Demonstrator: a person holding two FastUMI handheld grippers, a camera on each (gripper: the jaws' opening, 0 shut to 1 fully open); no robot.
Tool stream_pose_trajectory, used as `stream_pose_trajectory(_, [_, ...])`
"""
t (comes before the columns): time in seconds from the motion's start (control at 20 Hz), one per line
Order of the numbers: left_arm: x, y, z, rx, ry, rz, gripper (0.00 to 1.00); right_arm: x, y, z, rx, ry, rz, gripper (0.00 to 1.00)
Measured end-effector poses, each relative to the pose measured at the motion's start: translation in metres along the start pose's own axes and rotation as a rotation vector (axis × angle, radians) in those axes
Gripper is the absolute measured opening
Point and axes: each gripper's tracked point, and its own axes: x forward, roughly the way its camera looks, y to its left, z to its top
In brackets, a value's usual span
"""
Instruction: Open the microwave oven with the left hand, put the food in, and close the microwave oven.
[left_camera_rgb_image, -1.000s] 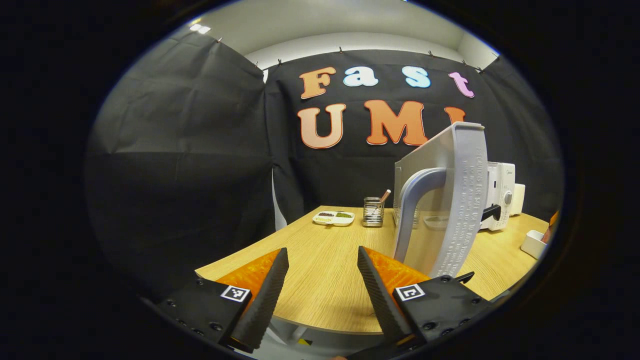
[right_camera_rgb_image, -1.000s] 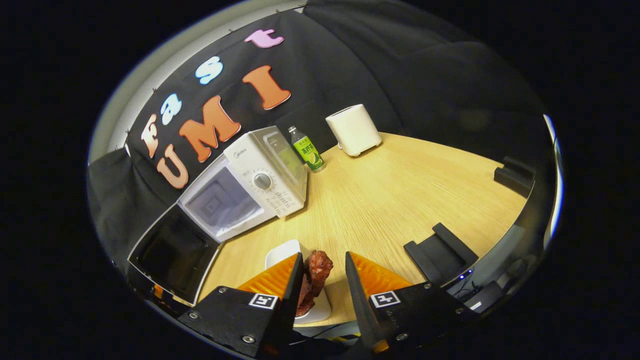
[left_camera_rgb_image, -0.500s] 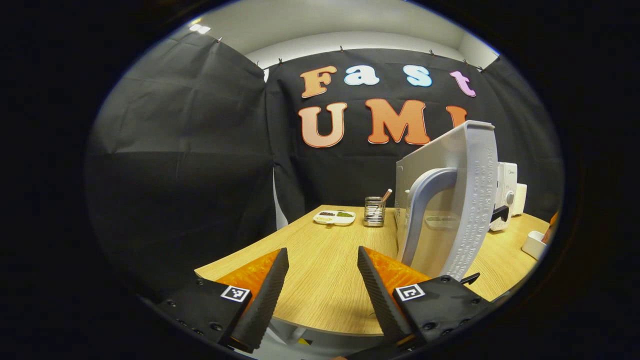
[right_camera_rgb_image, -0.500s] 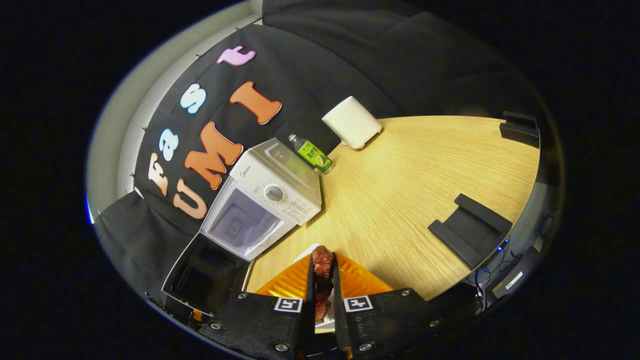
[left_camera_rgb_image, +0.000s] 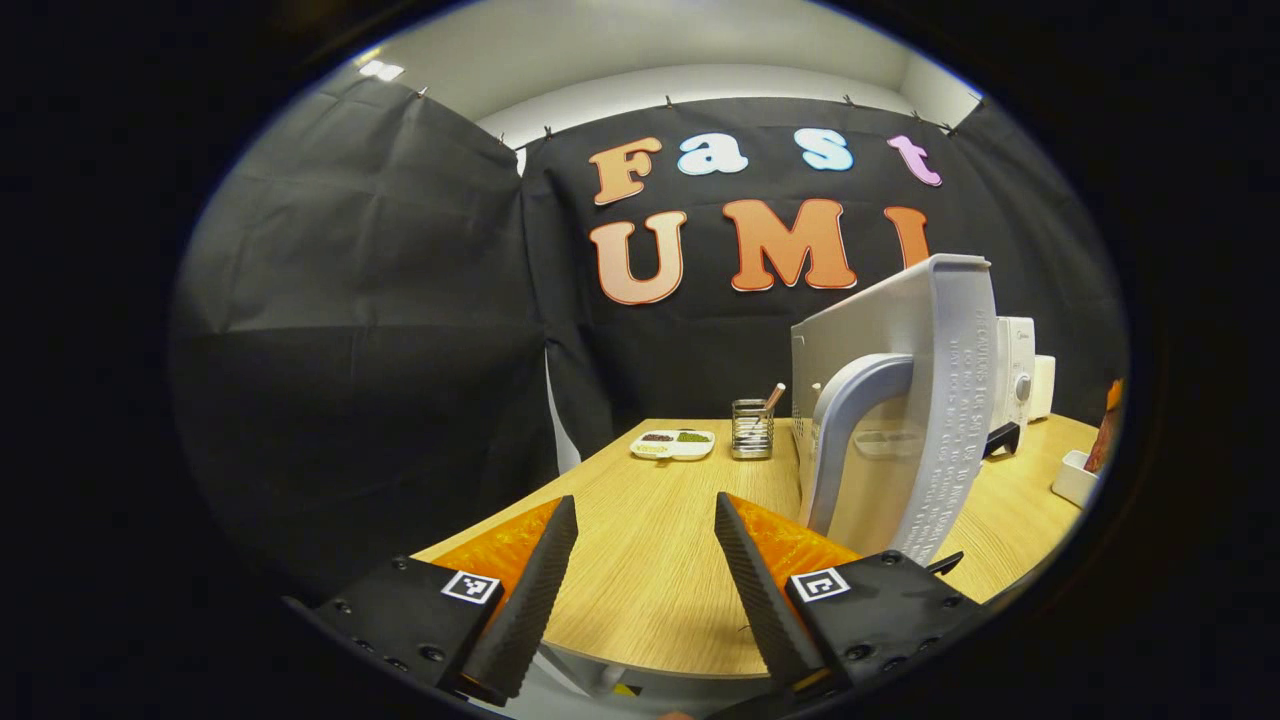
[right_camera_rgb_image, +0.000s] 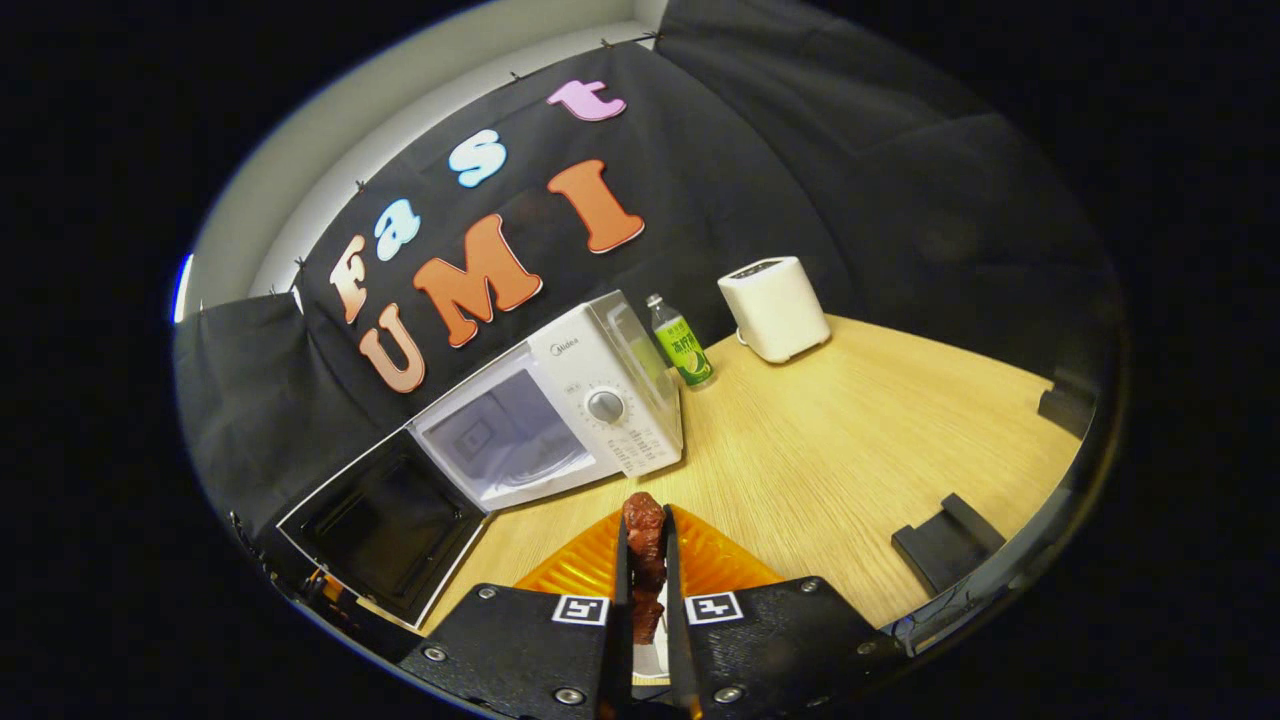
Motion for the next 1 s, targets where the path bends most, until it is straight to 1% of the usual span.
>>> stream_pose_trajectory(0.05, [0.0,-0.001,0.001,0.006,-0.002,-0.001,0.9,0.002,0.004,0.006,-0.021,-0.015,0.001,0.14])
stream_pose_trajectory(0.1, [0.0,-0.001,0.002,0.01,-0.006,-0.001,0.87,0.004,0.008,0.012,-0.044,-0.027,0.002,0.14])
stream_pose_trajectory(0.15, [0.001,-0.002,0.003,0.015,-0.008,-0.002,0.9,0.007,0.011,0.016,-0.062,-0.036,-0.001,0.14])
stream_pose_trajectory(0.2, [0.001,-0.002,0.003,0.021,-0.009,-0.003,0.87,0.01,0.014,0.02,-0.08,-0.038,-0.004,0.14])
stream_pose_trajectory(0.25, [0.002,-0.002,0.004,0.029,-0.012,-0.002,0.9,0.012,0.019,0.024,-0.098,-0.043,-0.008,0.14])
stream_pose_trajectory(0.3, [0.003,-0.001,0.004,0.037,-0.012,0.0,0.87,0.015,0.024,0.03,-0.12,-0.052,-0.01,0.14])
stream_pose_trajectory(0.35, [0.004,-0.002,0.006,0.045,-0.015,0.0,0.9,0.018,0.03,0.035,-0.139,-0.065,-0.01,0.13])
stream_pose_trajectory(0.4, [0.006,-0.002,0.008,0.05,-0.017,0.0,0.9,0.022,0.036,0.04,-0.155,-0.072,-0.008,0.14])
stream_pose_trajectory(0.45, [0.007,-0.002,0.008,0.055,-0.016,0.0,0.87,0.027,0.045,0.042,-0.16,-0.074,-0.003,0.14])
stream_pose_trajectory(0.5, [0.009,-0.002,0.008,0.056,-0.017,0.0,0.9,0.032,0.054,0.044,-0.161,-0.073,0.009,0.13])
stream_pose_trajectory(0.75, [0.013,-0.004,0.008,0.061,-0.019,-0.013,0.9,0.063,0.106,0.049,-0.192,-0.079,0.078,0.14])
stream_pose_trajectory(0.8, [0.013,-0.004,0.008,0.061,-0.021,-0.015,0.87,0.07,0.117,0.048,-0.2,-0.075,0.091,0.14])
stream_pose_trajectory(0.85, [0.015,-0.003,0.007,0.059,-0.021,-0.016,0.9,0.077,0.127,0.048,-0.203,-0.076,0.103,0.13])
stream_pose_trajectory(0.95, [0.017,-0.001,0.005,0.053,-0.019,-0.017,0.9,0.094,0.147,0.045,-0.216,-0.075,0.123,0.13])
stream_pose_trajectory(1.0, [0.017,0.0,0.004,0.048,-0.017,-0.018,0.87,0.103,0.155,0.044,-0.219,-0.075,0.129,0.13])
